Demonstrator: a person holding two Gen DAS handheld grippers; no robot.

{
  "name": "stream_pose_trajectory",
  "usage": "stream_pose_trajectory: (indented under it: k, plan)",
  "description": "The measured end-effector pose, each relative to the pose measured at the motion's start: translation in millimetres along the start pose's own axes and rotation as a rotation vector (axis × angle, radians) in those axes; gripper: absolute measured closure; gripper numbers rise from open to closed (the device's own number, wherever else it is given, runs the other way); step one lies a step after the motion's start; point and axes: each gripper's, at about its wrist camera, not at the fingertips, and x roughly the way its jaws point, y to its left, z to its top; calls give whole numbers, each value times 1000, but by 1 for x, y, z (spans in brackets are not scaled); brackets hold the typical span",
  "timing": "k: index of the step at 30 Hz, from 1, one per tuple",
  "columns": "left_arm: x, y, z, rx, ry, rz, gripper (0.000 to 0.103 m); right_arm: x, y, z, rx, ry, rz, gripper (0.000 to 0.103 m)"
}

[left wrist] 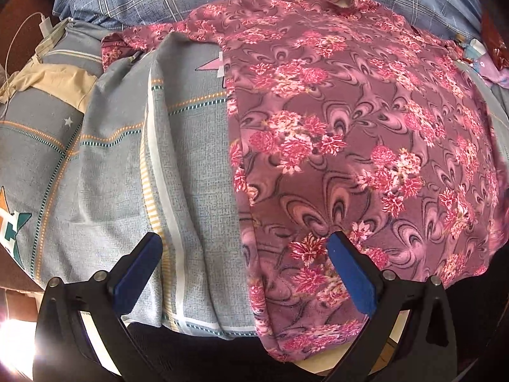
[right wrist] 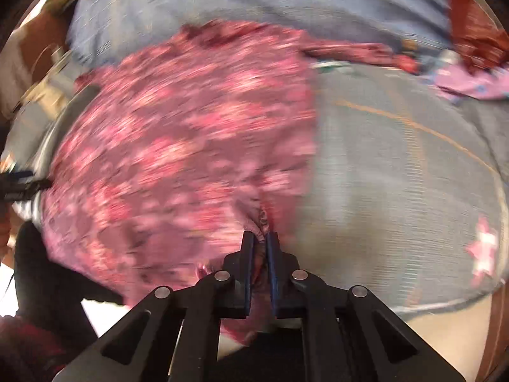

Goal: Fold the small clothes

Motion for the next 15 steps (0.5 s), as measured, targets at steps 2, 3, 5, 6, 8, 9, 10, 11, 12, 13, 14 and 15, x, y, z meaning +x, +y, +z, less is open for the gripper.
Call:
stream_pose_trajectory:
  k: [2, 3, 5, 6, 8, 9, 10, 11, 12, 13, 14, 15]
  plan:
    - [4, -1, 0, 3, 9, 4, 0, -4, -33, -4, 87, 4, -28, 102]
    - [6, -3, 0, 7, 17, 10, 0, -2, -48, -7, 127, 16, -51, 102]
    - [11, -5, 0, 21, 36, 29, 0, 3, -75, -15, 206, 44, -56, 103]
    - [12, -6, 0, 23, 39, 31, 0, 3, -82, -16, 238, 51, -57, 102]
    - [9, -5, 2, 15, 30, 20, 0, -2, -88, -14, 278, 26, -30, 96]
    - [7, -3, 5, 4, 25, 6, 0, -6, -90, -10, 298, 4, 3, 96]
    - [5, -1, 9, -11, 23, -14, 0, -9, -90, -4, 322, -21, 52, 92]
    - [4, 0, 13, -21, 22, -26, 0, -8, -89, 1, 331, -31, 82, 79]
    - [4, 1, 18, -35, 20, -34, 0, -6, -86, 8, 335, -42, 115, 69]
    - [4, 1, 22, -43, 19, -36, 0, -2, -82, 15, 329, -48, 126, 48]
    - [4, 0, 27, -48, 16, -39, 0, 2, -76, 22, 319, -51, 118, 43]
    - [5, -1, 31, -47, 12, -38, 0, 7, -68, 29, 296, -57, 95, 44]
